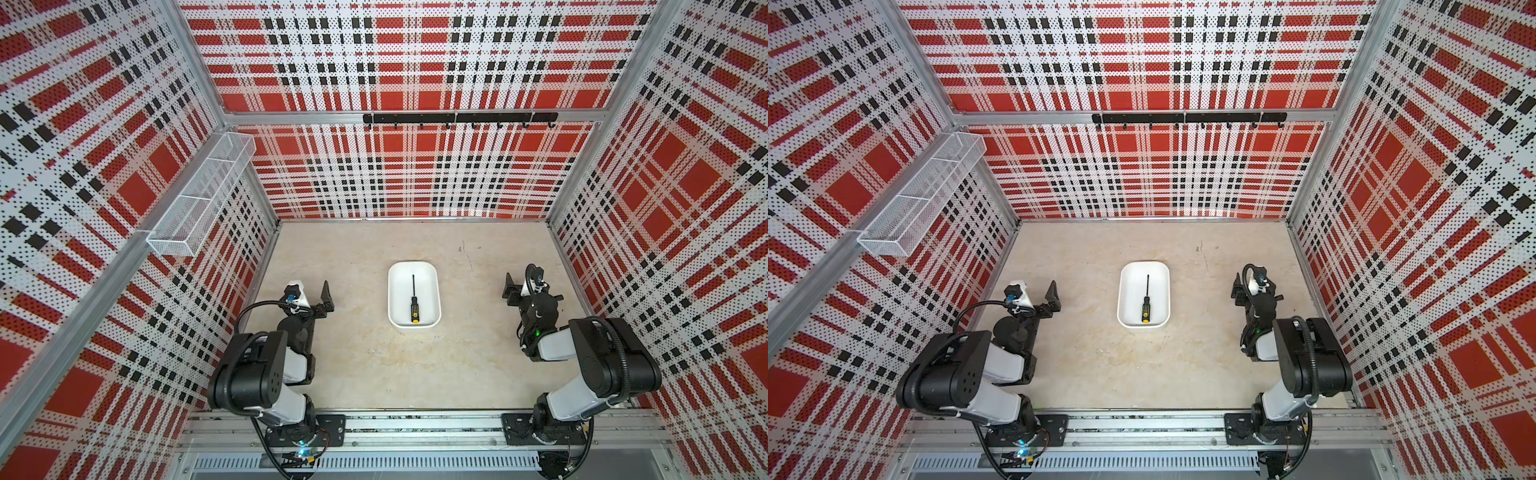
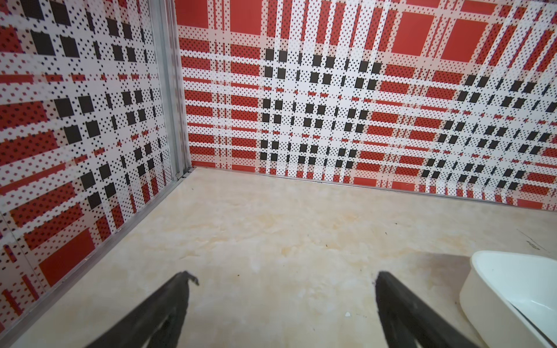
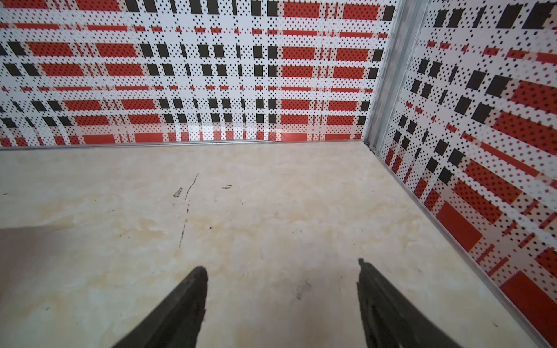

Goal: Put the screwdriver in the bin
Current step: Reset both arms

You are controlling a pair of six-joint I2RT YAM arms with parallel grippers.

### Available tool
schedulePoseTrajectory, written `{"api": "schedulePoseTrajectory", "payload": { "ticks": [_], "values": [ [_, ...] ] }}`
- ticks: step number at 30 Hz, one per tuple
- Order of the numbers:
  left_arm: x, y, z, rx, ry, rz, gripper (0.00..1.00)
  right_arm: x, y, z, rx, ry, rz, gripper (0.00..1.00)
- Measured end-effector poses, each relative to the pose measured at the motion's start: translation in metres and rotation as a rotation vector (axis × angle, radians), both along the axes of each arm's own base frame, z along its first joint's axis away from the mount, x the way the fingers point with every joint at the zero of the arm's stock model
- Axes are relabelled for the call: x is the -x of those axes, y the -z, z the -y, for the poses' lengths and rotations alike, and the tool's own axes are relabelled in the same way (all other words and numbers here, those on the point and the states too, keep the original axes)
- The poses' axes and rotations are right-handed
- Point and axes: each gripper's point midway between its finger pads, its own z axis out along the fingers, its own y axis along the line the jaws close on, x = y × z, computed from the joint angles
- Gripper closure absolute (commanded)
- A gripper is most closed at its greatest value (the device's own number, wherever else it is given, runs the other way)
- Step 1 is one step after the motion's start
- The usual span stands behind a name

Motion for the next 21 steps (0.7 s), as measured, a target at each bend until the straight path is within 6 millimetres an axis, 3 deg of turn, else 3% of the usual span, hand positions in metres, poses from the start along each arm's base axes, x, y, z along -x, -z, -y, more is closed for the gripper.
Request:
{"api": "schedulePoseTrajectory", "payload": {
  "ticks": [2, 6, 10, 21],
  "values": [
    [-0.003, 0.004, -0.002, 0.005, -0.01, -0.019, 0.02, 0.0, 0.003, -0.001, -0.004, -0.008, -0.013, 0.15],
    [-0.018, -0.009, -0.005, 0.0, -0.047, 0.008, 0.02, 0.0, 0.005, -0.003, -0.009, -0.02, -0.021, 0.11],
    [-0.025, -0.013, -0.003, -0.007, -0.069, 0.012, 0.02, 0.0, 0.006, -0.004, -0.013, -0.023, -0.023, 0.0],
    [-0.024, -0.008, -0.009, -0.01, -0.106, -0.009, 0.02, 0.001, 0.007, -0.004, -0.014, -0.024, -0.027, 0.0]
  ]
}}
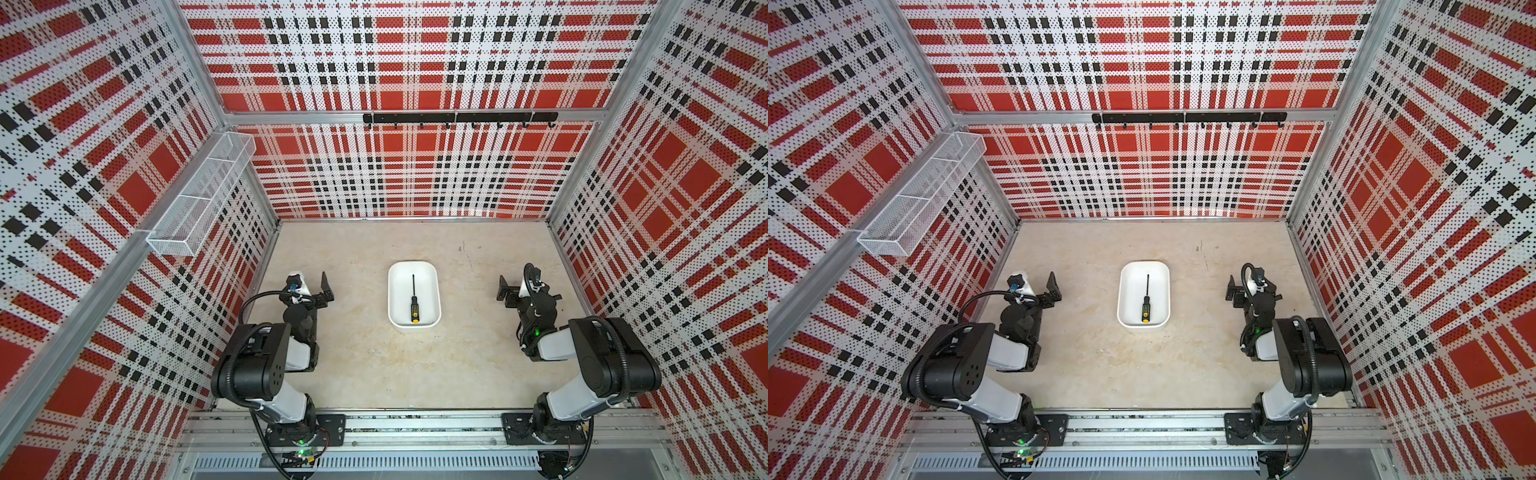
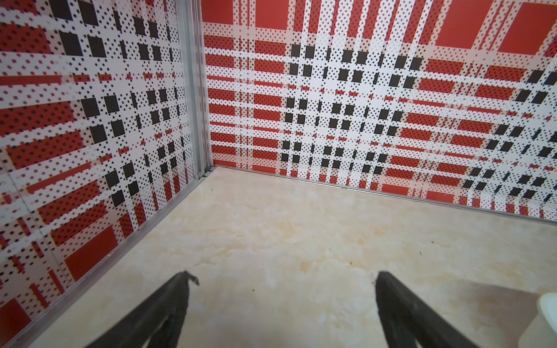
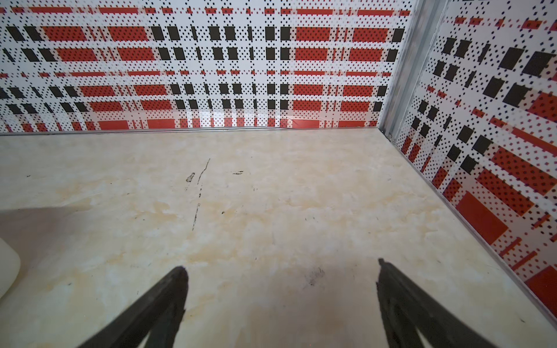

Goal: Put the screwdriver in the bin
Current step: Reset both arms

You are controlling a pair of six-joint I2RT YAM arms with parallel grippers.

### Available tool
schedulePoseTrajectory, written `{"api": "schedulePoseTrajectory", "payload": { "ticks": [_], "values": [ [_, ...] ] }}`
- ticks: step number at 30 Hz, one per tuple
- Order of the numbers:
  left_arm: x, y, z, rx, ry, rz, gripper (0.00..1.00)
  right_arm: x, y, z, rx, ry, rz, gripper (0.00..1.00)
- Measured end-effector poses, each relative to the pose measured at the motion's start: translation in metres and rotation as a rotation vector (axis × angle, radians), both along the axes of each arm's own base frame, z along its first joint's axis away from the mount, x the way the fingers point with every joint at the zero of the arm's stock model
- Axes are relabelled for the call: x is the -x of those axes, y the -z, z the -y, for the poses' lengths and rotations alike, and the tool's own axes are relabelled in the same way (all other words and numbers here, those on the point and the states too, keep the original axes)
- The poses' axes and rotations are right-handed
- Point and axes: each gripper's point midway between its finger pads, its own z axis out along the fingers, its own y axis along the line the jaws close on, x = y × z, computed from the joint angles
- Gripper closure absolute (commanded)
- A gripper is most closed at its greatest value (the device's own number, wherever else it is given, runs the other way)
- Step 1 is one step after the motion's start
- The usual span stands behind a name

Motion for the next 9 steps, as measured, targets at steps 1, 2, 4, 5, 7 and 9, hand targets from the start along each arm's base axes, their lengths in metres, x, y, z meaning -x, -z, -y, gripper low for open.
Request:
{"api": "schedulePoseTrajectory", "payload": {
  "ticks": [1, 2, 4, 5, 7, 9],
  "values": [
    [0.0, 0.0, -0.0001, 0.0, -0.001, 0.0, 0.02, 0.0001, 0.0001, 0.0, 0.0, 0.0, 0.0, 0.0],
    [0.0, 0.0, 0.0, 0.0, -0.001, 0.0, 0.02, 0.0, 0.0, 0.0, 0.0, 0.0, 0.0, 0.0],
    [0.0001, 0.0001, -0.0004, -0.001, -0.003, -0.001, 0.02, 0.0, 0.0, 0.0, 0.0, 0.0, 0.0, 0.0],
    [0.0001, 0.0001, -0.0003, -0.001, -0.003, -0.001, 0.02, 0.0, 0.0001, 0.0, 0.0, 0.0, 0.0, 0.0],
    [0.0001, 0.0001, -0.0005, -0.003, -0.004, -0.001, 0.02, 0.0, 0.0001, 0.0, 0.0, 0.0, 0.0, 0.0],
    [0.0001, 0.0001, -0.0004, -0.003, -0.003, -0.001, 0.02, 0.0, 0.0001, 0.0, 0.0, 0.0, 0.0, 0.0]
  ]
}}
